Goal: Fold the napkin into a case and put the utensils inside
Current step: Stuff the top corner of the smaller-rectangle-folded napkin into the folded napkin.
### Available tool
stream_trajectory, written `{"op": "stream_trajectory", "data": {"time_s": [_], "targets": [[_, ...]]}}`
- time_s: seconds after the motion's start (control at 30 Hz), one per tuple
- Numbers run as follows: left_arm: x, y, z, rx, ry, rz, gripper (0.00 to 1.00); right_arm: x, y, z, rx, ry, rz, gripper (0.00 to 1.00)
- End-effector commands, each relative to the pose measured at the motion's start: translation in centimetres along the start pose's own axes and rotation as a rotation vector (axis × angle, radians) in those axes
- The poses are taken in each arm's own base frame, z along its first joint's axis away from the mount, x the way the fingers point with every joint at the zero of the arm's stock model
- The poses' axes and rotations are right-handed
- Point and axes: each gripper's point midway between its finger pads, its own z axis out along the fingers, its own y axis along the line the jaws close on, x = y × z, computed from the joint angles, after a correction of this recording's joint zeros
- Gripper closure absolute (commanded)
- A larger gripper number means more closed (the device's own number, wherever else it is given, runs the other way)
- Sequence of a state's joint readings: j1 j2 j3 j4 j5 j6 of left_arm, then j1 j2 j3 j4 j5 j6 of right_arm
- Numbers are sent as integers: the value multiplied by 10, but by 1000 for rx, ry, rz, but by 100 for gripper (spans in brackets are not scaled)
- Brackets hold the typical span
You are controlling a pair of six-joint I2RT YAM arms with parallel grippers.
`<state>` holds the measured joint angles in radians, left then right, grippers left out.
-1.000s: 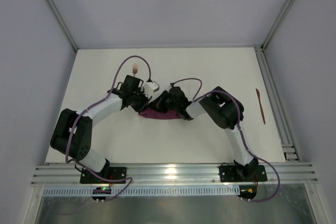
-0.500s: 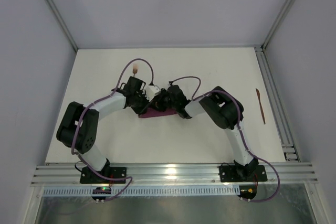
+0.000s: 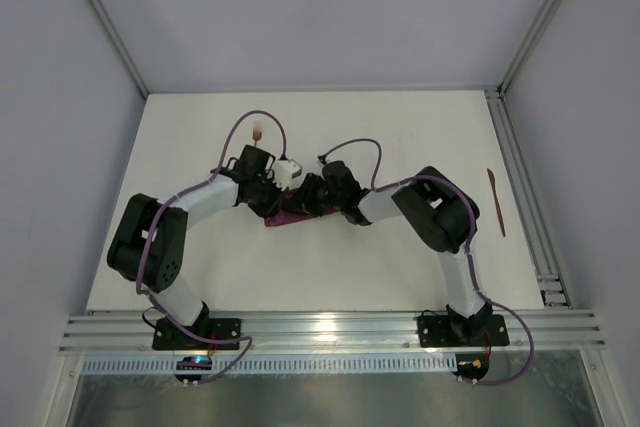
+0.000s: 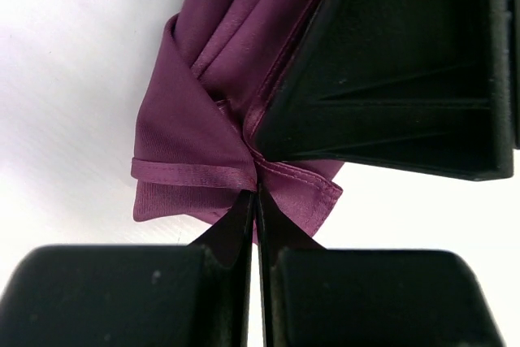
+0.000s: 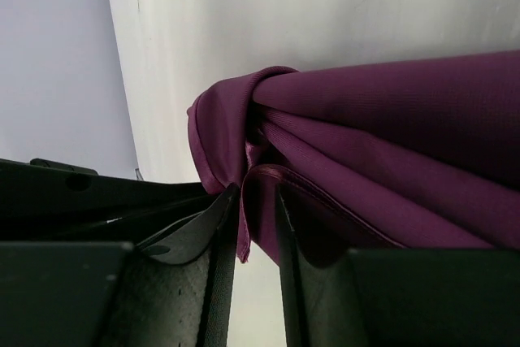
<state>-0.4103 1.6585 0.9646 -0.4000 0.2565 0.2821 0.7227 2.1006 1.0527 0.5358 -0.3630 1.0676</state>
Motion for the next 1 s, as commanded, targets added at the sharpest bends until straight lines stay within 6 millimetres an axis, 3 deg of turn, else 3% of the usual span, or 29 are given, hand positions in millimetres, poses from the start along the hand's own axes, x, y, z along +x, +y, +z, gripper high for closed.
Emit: {"op": "stream_trajectory", "data": {"time_s": [0.0,0.43,0.6,0.63,0.7,0.83,0.97], "targets": [[-6,7,-3,-20,-25,-33,100,4,15,-8,-33,26,-59,72],[-6,7,-3,-15,-24,-33,100,24,19,-9,-76,121,-72,73],[-5,7,-3,-14,-22,-31,100,25,13,-1,-62,134,-48,91],[-6,6,-4,-12,-22,-29,100,24,12,1,-65,131,-44,97],[-6,4,-5,-2,-24,-23,100,21,17,2,-88,119,-17,97],[-6,6,-10,-10,-31,13,100,-1,45,1,-159,64,-10,97],[-7,5,-14,-10,-37,27,100,-16,47,10,-145,34,-3,97]]}}
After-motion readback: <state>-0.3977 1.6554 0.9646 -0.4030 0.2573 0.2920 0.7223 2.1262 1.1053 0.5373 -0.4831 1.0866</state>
